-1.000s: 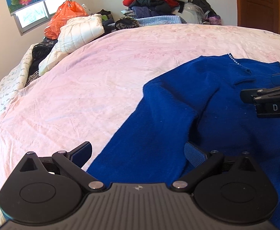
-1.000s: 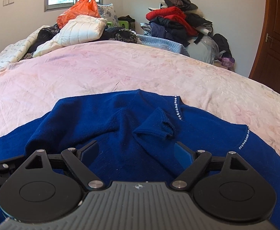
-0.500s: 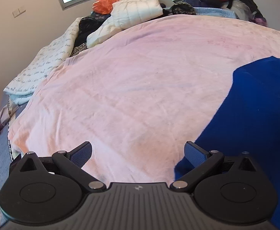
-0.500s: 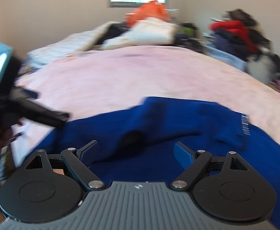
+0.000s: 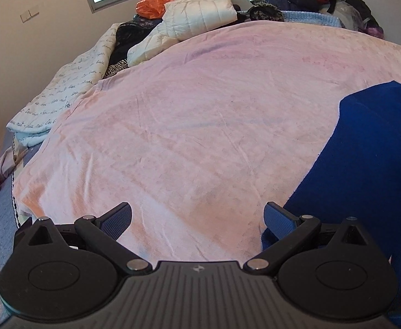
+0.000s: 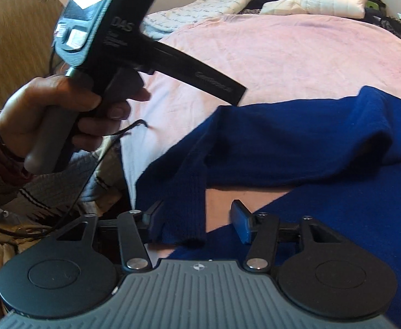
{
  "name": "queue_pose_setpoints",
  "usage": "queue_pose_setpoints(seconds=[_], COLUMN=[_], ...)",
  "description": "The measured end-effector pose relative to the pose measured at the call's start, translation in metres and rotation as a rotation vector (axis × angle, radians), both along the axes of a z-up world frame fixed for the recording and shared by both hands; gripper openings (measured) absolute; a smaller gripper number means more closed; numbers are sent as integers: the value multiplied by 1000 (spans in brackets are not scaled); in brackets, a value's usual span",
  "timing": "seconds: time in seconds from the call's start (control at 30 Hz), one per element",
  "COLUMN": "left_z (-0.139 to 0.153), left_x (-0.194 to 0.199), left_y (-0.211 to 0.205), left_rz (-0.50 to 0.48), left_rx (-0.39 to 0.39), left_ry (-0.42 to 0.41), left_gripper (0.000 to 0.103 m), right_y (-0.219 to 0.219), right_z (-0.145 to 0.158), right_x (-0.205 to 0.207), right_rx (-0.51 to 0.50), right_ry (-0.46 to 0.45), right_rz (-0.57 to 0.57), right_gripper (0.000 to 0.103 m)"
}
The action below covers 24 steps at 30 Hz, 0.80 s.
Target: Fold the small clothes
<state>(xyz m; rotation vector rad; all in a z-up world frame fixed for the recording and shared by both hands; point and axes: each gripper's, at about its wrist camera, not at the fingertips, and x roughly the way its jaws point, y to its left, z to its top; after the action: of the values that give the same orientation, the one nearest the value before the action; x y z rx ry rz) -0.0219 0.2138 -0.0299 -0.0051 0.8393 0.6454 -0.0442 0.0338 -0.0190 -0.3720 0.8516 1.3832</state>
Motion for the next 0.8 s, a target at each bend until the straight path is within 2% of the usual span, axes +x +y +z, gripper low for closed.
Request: queue_pose_setpoints(seconds=[0.07,0.13,0.17,0.33,0.57,0.67,0.8], left_z=[0,0,0,8,23,26,31], left_x=[0,-1,-1,1,9,9,5], left_y=[0,1,1,4,-10,-22,-43], left_rz=[0,1,4,20,5,-32,-147], left_rx=[-4,-1,0,-12,-39,-41,-36], left_ry=[-1,-4,-6,-41,-107,-132,-185], left_gripper=[103,103,103,103,103,103,103], right_y=[1,-1,-5,-16,-48,-64,-83], right_z=[0,0,1,8,41,56,69], right_x=[-7,-13,-13,-8,57,81,108], right_rx=[-4,1,7,39,138,168,183], right_ry=[-34,-38,-35,-59,-156,-189,-233], right_rz=[20,36,36,-5,-258,-342,-446], right_gripper=[45,23,8,7,7,7,7])
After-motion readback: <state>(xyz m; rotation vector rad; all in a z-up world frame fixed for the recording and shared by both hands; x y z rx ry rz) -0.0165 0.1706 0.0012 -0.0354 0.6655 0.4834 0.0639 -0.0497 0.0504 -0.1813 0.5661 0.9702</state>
